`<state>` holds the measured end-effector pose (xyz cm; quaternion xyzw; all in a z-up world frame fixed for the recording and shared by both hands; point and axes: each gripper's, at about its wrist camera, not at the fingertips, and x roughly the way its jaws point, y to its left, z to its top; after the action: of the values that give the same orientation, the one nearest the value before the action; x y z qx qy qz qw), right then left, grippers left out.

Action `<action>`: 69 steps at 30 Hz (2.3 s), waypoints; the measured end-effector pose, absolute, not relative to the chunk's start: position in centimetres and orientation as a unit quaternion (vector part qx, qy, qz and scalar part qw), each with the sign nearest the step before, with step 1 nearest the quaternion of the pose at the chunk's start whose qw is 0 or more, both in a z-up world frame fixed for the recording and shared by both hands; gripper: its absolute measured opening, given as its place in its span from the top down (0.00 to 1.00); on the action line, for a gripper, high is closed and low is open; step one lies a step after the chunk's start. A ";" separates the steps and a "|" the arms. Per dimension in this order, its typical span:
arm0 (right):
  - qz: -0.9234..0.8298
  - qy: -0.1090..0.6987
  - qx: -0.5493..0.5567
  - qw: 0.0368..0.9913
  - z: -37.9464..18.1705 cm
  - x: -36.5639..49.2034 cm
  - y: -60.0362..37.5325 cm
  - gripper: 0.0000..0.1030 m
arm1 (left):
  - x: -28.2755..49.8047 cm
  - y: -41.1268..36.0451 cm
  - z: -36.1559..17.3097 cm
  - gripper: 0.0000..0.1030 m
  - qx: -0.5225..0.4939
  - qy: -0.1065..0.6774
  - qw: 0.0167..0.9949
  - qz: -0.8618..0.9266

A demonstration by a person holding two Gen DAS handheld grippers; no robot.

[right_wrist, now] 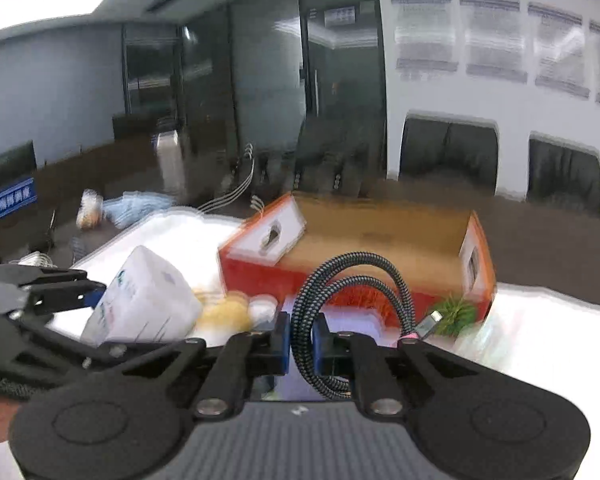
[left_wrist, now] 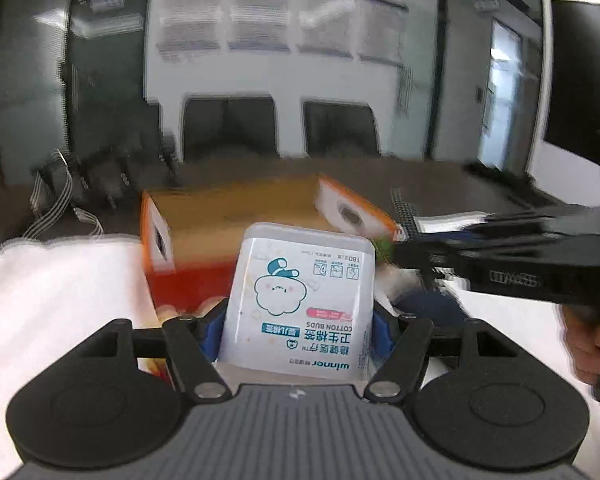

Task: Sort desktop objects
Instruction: 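Carry the cotton buds box and braided cable toward the cardboard box, then lower cotton buds box into cardboard box with left tool while right releases cable, then move both tools back to the pile of items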

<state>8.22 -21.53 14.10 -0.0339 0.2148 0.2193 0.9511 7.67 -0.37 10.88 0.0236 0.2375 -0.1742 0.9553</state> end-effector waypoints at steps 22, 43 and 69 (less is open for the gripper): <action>0.132 0.462 -0.037 0.876 6.2 42.1 -20.1 0.84 | 39.9 -1.2 4.2 0.32 0.072 0.434 0.898 -0.002; 0.075 0.439 0.041 0.894 9.4 39.2 -22.3 0.36 | 38.6 -1.6 7.6 0.00 0.059 0.432 0.900 -0.015; 0.102 0.367 -0.016 0.924 13.9 17.0 -26.5 0.26 | 16.4 2.8 13.4 0.00 0.010 0.342 0.939 -0.036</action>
<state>17.00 -26.47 13.85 -0.0158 0.3671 0.1015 0.9245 16.42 2.76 13.36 0.0100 0.3419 -0.0356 0.9390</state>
